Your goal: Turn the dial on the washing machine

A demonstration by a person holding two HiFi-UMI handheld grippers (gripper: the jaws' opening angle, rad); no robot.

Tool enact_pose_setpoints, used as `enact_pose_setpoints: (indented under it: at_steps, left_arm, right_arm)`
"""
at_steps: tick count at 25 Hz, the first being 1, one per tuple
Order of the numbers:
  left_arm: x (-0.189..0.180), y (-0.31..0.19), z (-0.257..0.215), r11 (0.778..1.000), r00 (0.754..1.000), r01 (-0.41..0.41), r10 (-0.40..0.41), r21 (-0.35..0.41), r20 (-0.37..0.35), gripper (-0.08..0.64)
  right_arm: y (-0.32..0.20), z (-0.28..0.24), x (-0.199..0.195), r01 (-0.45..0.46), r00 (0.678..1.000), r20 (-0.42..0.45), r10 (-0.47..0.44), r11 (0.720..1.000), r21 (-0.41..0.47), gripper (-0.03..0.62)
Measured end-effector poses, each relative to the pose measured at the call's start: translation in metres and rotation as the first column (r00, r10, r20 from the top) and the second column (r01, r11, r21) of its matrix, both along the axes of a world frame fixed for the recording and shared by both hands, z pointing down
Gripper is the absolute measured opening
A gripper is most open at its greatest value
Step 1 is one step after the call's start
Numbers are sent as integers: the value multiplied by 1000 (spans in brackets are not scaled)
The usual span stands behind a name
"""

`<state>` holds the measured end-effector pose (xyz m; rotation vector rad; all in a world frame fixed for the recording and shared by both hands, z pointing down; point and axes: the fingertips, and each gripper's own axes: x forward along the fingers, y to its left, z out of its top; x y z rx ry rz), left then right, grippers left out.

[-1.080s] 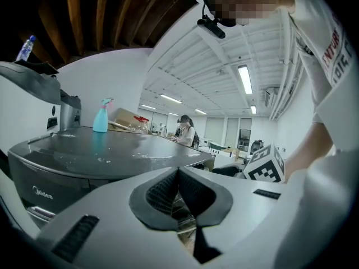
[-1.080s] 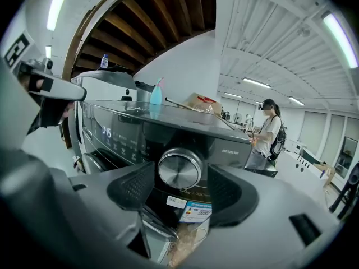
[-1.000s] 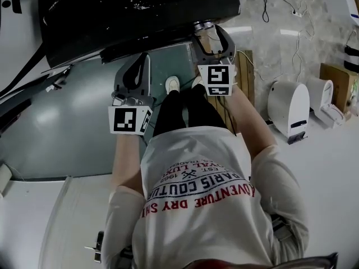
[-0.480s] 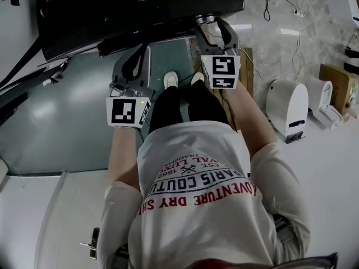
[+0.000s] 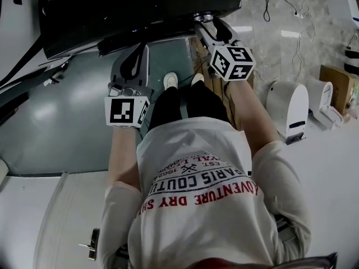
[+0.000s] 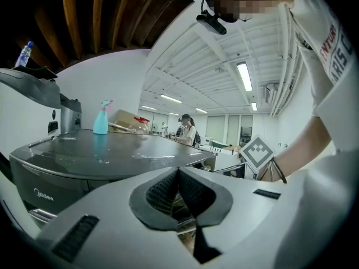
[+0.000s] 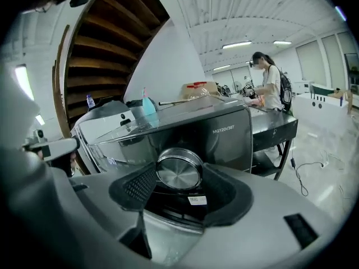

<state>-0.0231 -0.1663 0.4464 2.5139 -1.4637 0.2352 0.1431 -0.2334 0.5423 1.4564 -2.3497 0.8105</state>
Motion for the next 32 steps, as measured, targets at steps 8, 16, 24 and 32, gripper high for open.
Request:
enact_pose_setpoints:
  at_steps: [8,16,24,32]
  left_arm:
    - [1,5,3,1000,1000,10,-10,-6,-6,17]
    - [-13,4,7,999,999,38,-38,-13,10,17]
    - [-18,0,9,998,998,55,-55,-16,0,17]
    - [-16,-1,7,1000,999,30,-30,-4,20,17]
  right_arm:
    - [8,1,-4,59,992,-116,-52,997,57,282]
    - [10,-6,-14,161,884,-466,-50,966,202,288]
    - [2,0,-12,99,895,-446,-16,982,163,284]
    - [1,6,-4,2,984,-176,7,999,48,282]
